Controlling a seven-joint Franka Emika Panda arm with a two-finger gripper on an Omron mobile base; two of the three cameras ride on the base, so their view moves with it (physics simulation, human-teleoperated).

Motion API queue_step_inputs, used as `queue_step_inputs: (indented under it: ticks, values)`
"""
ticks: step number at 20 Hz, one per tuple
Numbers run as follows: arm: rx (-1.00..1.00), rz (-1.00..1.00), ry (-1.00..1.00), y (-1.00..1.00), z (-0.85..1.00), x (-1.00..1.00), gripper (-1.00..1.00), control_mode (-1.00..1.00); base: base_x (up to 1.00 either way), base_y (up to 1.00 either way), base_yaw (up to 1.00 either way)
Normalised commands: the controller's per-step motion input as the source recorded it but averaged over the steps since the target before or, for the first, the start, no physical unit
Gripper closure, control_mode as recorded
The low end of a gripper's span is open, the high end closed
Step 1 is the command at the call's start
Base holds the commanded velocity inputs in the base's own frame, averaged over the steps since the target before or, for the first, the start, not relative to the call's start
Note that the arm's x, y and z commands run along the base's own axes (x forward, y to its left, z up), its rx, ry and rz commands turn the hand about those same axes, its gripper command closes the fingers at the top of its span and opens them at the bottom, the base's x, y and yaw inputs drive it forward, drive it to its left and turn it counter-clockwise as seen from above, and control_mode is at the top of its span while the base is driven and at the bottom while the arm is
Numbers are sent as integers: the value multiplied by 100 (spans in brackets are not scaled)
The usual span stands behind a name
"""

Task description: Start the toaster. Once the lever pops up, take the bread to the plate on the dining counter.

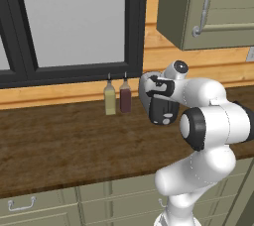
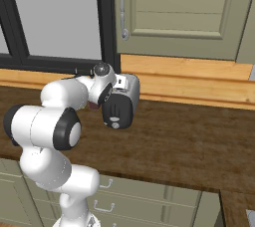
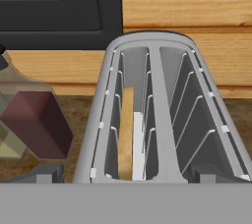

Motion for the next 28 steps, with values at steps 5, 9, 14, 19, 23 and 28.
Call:
queue_step_inputs:
  ticks: [5, 9, 14, 19, 23, 28]
  values:
    - [0, 0, 0, 0, 0, 0, -100, -100, 0, 0, 0]
    - [0, 0, 0, 0, 0, 0, -100, -100, 0, 0, 0]
    - [0, 0, 0, 0, 0, 0, -100, -100, 0, 0, 0]
    - [0, 0, 0, 0, 0, 0, -100, -100, 0, 0, 0]
    - [0, 0, 0, 0, 0, 0, -100, -100, 0, 0, 0]
    - [0, 0, 0, 0, 0, 0, -100, -100, 0, 0, 0]
